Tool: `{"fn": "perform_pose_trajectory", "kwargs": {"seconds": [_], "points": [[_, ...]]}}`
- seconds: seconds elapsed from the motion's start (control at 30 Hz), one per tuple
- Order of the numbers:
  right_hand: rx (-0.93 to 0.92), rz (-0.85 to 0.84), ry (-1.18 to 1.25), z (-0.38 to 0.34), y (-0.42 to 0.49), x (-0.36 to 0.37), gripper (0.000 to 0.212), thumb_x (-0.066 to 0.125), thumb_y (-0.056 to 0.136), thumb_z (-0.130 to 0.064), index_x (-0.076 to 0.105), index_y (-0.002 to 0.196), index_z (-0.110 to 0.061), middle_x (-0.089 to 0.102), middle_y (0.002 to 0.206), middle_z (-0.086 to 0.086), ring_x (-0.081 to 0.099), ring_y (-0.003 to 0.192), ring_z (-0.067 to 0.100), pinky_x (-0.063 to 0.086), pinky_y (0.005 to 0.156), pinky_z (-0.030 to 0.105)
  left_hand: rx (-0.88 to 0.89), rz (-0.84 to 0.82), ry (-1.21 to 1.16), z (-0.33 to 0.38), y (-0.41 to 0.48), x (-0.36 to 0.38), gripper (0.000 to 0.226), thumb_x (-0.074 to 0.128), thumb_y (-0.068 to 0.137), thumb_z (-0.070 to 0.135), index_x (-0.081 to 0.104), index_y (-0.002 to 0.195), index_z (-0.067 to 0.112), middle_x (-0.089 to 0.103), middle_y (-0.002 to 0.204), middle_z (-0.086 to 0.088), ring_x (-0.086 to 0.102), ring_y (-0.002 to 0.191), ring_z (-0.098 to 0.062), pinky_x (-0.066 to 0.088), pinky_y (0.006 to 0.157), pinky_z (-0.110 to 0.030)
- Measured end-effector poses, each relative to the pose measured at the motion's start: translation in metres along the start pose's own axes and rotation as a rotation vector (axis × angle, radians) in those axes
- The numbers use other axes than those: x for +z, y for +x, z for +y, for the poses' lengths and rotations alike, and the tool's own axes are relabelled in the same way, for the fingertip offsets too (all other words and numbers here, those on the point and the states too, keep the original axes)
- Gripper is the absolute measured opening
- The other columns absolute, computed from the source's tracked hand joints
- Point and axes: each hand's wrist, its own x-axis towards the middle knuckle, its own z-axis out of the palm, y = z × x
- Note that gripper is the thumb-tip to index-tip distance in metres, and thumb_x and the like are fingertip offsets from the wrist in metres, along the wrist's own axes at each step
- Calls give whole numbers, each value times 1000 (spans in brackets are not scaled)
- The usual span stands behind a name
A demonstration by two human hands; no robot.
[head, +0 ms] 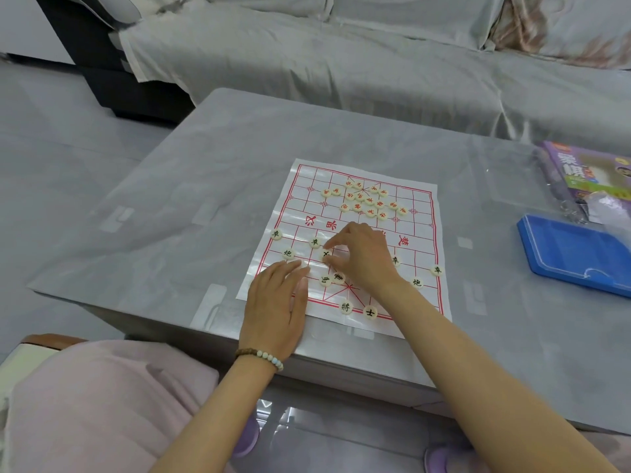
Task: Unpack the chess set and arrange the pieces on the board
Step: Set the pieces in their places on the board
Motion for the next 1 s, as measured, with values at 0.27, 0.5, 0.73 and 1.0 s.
{"fn": "perform_pose_trajectory", "kwargs": {"seconds": [0.27, 0.5, 0.73, 1.0], "points": [[-56, 167, 132, -1, -43, -10, 26, 64, 82, -49, 70, 96, -28, 58, 100, -10, 47, 97, 9, 26, 88, 26, 37, -57, -8, -3, 0, -7, 58, 14, 93, 50, 52, 129, 25, 47, 138, 8, 29, 135, -10, 11, 112, -21], [-81, 263, 98, -6, -86, 13, 31, 54, 77, -57, 67, 80, -29, 56, 89, -10, 47, 88, 10, 26, 85, 23, 154, -125, 255, -8, -8, -15, 56, 11, 99, 43, 55, 128, 23, 55, 132, 3, 37, 133, -22, 0, 115, -33], [-80, 290, 47, -7, -90, 24, 30, 55, 77, -57, 66, 82, -29, 56, 90, -10, 45, 90, 9, 26, 90, 25, 128, -141, 293, -12, -9, -12, 59, 10, 98, 47, 59, 123, 26, 56, 131, 5, 36, 134, -21, -1, 115, -34], [-67, 278, 77, -6, -90, 24, 25, 55, 79, -50, 68, 82, -29, 55, 92, -11, 45, 91, 10, 26, 87, 21, 106, -127, 239, -14, -9, -10, 56, 15, 95, 50, 57, 124, 29, 52, 134, 8, 41, 129, -12, 7, 114, -28]]}}
